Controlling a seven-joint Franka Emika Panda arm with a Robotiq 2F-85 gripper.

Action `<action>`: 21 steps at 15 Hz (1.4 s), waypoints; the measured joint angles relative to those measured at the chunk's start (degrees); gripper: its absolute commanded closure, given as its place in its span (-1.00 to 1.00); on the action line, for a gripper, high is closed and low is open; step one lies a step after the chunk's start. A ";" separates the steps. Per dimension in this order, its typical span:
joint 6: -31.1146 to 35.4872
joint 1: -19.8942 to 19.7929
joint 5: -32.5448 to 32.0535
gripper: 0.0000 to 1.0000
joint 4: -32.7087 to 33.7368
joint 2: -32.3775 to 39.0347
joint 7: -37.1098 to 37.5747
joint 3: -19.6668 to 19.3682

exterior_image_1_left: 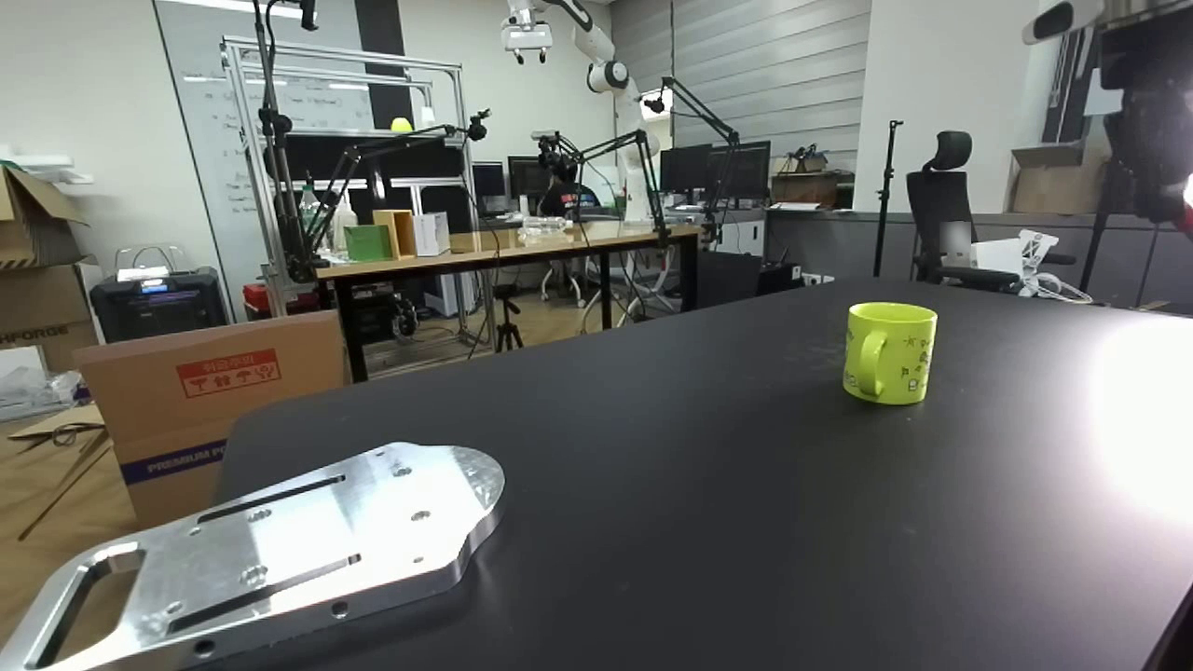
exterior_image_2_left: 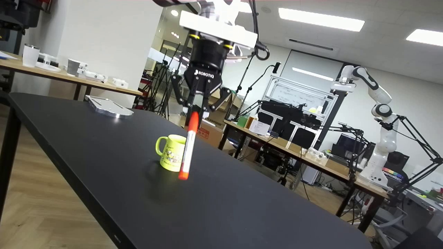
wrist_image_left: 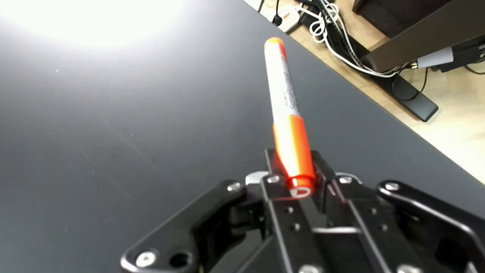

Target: Take the marker out of the mug and place it on the table

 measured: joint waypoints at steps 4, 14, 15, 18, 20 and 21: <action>7.25 -3.20 -0.11 0.89 -2.95 6.93 0.91 -2.60; 17.86 -2.94 -2.69 0.89 1.57 20.10 9.70 -6.27; 18.58 -2.35 -3.18 0.89 2.39 20.56 11.69 -7.26; 20.52 -0.77 -4.07 0.89 5.32 22.02 16.84 -9.96; 21.55 0.50 -4.25 0.89 7.41 23.47 20.20 -11.82; 21.94 1.01 -4.24 0.89 8.38 24.42 21.74 -12.51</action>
